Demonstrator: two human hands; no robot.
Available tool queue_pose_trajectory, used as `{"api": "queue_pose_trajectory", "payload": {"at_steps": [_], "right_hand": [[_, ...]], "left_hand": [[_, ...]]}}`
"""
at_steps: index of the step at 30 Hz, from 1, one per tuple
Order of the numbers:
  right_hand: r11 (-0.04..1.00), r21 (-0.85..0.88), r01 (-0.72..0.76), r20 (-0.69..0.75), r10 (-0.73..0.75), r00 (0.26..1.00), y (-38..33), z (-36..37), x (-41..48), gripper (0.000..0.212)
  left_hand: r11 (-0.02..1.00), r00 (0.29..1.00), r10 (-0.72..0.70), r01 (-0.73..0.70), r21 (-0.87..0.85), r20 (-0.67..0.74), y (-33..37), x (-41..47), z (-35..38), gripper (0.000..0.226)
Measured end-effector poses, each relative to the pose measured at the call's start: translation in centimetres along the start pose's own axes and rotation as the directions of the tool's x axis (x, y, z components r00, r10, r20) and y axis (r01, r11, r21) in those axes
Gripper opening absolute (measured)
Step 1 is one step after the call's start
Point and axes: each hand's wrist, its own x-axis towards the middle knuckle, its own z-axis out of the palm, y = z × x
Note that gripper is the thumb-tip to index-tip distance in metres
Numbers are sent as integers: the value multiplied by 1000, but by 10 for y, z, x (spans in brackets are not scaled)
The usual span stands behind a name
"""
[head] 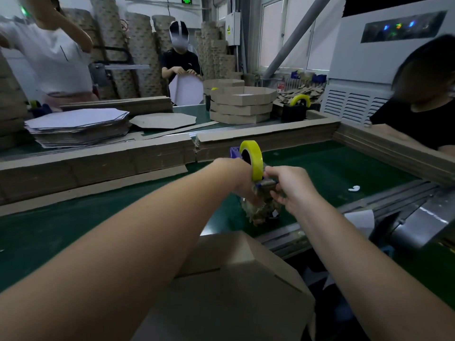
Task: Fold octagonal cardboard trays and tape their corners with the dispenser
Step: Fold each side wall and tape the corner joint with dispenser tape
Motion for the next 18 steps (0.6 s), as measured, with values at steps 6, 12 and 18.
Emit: {"api": "queue_pose_trajectory", "payload": {"at_steps": [6, 12, 18], "right_hand": [[993, 15, 121, -16, -121, 993, 11, -2, 1, 20], [974, 48, 222, 20, -223, 975, 24, -6, -5, 27], [934, 81, 347, 65, -353, 933, 43, -17, -11, 44]], "left_hand": [[976, 998, 23, -33, -217, -51, -5, 17, 27, 50], [953, 995, 16, -46, -299, -102, -10, 21, 35, 53], [938, 994, 2, -40, -344, -111, -9, 22, 38, 51]]}}
